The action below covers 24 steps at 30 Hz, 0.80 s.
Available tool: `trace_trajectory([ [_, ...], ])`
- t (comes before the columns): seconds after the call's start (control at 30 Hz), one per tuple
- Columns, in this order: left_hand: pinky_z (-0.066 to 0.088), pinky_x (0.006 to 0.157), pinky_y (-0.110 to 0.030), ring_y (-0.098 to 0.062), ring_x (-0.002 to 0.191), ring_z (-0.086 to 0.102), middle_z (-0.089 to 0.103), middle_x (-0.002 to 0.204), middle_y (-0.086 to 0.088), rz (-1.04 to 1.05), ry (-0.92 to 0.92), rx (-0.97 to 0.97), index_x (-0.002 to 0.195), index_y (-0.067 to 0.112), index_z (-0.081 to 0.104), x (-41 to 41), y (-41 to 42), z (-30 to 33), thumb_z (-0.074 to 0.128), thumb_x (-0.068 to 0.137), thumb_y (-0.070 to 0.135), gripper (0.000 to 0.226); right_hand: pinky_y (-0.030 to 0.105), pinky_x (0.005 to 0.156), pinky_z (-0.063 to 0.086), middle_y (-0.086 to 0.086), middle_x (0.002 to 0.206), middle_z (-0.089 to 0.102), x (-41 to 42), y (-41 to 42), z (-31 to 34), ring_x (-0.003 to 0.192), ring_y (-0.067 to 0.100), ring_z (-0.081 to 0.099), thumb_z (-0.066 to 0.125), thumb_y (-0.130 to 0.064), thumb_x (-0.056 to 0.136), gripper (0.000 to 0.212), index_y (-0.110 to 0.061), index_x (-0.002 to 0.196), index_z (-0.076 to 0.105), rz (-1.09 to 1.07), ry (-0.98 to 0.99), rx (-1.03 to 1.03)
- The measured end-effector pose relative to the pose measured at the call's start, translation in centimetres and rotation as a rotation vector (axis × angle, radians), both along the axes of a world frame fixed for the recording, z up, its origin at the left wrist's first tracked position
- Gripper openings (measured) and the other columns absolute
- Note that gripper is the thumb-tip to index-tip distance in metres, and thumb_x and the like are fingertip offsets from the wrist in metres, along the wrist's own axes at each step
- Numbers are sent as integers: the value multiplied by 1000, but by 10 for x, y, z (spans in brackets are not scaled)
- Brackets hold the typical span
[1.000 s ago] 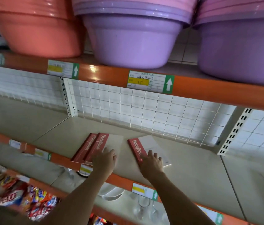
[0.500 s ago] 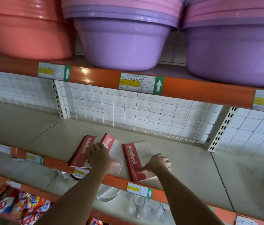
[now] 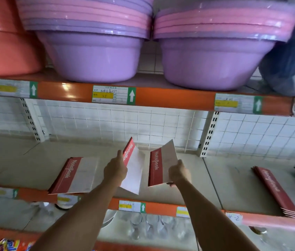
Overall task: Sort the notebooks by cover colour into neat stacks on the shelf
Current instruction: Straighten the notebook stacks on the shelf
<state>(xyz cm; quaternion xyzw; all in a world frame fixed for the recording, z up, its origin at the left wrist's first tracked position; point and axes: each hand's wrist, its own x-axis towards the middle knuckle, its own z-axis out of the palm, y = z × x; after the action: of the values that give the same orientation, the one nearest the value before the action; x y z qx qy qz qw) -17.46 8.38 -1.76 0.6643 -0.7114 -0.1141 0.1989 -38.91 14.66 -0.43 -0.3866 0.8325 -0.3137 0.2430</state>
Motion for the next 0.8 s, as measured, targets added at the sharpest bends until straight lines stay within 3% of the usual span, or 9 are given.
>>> trace_trajectory([
  [0.1, 57, 82, -42, -33, 104, 65, 61, 128, -14, -40, 48, 13, 143, 17, 31, -41, 3, 13, 57, 97, 24, 54, 43, 53, 59, 9, 75, 62, -40, 24, 13, 52, 28, 65, 42, -11, 83, 20, -16, 101, 50, -57, -5, -98],
  [0.27, 55, 79, -40, -34, 100, 64, 61, 119, -13, -118, 101, 63, 127, 14, 39, -123, 15, 31, 59, 94, 28, 42, 42, 71, 58, 14, 83, 67, -110, 68, 32, 70, 34, 66, 43, -22, 71, 28, -15, 95, 54, -149, 61, -128],
  [0.33, 55, 79, -42, -36, 97, 63, 62, 114, -15, -162, 108, 53, 120, 13, 41, -161, 22, 38, 56, 93, 26, 33, 42, 72, 58, 13, 81, 67, -139, 90, 37, 71, 34, 66, 44, -20, 71, 26, -15, 94, 55, -200, 73, -134],
  [0.5, 52, 81, -40, -38, 102, 62, 62, 115, -17, -270, 89, 28, 121, 12, 43, -253, 53, 51, 55, 92, 22, 33, 44, 71, 60, 10, 87, 68, -215, 139, 40, 73, 31, 67, 46, -18, 79, 26, -18, 102, 57, -322, 108, -153],
  [0.6, 51, 81, -39, -36, 103, 63, 63, 116, -14, -289, 115, 26, 126, 16, 45, -298, 73, 54, 55, 91, 22, 37, 35, 76, 51, 12, 103, 68, -258, 161, 41, 86, 32, 62, 46, -19, 81, 28, -18, 107, 56, -366, 151, -115],
  [0.7, 52, 82, -38, -35, 104, 63, 64, 118, -14, -301, 103, 27, 132, 19, 43, -337, 90, 55, 54, 91, 22, 43, 32, 76, 45, 11, 107, 67, -298, 180, 38, 85, 29, 57, 48, -22, 81, 31, -20, 111, 55, -403, 163, -65],
  [0.8, 52, 80, -37, -35, 102, 64, 64, 116, -14, -282, 80, 33, 125, 17, 46, -368, 108, 55, 56, 90, 21, 37, 34, 81, 47, 10, 109, 67, -333, 197, 33, 96, 31, 63, 48, -24, 80, 32, -20, 111, 54, -440, 192, -11],
])
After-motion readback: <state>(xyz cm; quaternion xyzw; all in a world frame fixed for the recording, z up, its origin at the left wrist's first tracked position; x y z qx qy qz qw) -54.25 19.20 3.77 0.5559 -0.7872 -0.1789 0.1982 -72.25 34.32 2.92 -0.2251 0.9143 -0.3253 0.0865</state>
